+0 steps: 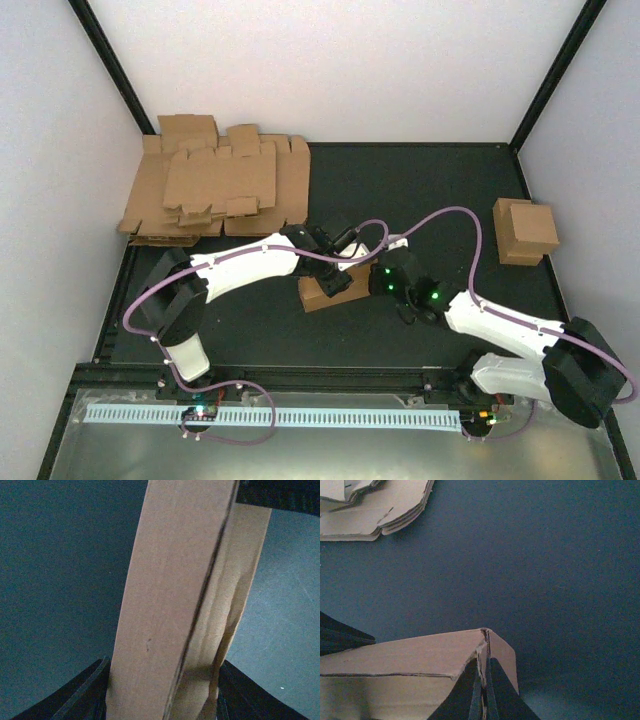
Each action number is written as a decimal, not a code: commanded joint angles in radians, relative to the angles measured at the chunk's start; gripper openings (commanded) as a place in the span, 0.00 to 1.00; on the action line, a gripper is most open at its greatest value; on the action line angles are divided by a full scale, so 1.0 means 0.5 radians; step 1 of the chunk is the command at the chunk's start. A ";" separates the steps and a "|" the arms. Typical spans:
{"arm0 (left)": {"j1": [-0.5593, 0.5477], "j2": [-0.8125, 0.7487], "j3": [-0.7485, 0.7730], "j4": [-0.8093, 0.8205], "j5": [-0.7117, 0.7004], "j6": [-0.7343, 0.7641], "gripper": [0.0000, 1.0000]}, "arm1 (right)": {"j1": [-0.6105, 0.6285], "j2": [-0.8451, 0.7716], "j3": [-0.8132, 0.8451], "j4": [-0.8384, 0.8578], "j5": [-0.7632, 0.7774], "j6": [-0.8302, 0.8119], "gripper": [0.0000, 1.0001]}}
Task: Fold the paper box
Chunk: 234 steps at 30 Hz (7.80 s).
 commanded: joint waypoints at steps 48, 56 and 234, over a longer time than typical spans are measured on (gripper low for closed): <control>0.266 -1.473 -1.049 0.778 0.035 -0.849 0.66 | 0.124 0.077 0.011 -0.295 0.130 -0.019 0.05; 0.317 -1.249 -0.985 0.737 0.334 -0.796 0.40 | 0.125 0.122 0.039 -0.304 0.116 -0.035 0.05; 0.176 -1.284 -1.139 0.779 0.418 -1.065 0.09 | -0.550 -0.052 0.266 -0.360 -0.995 -0.489 0.13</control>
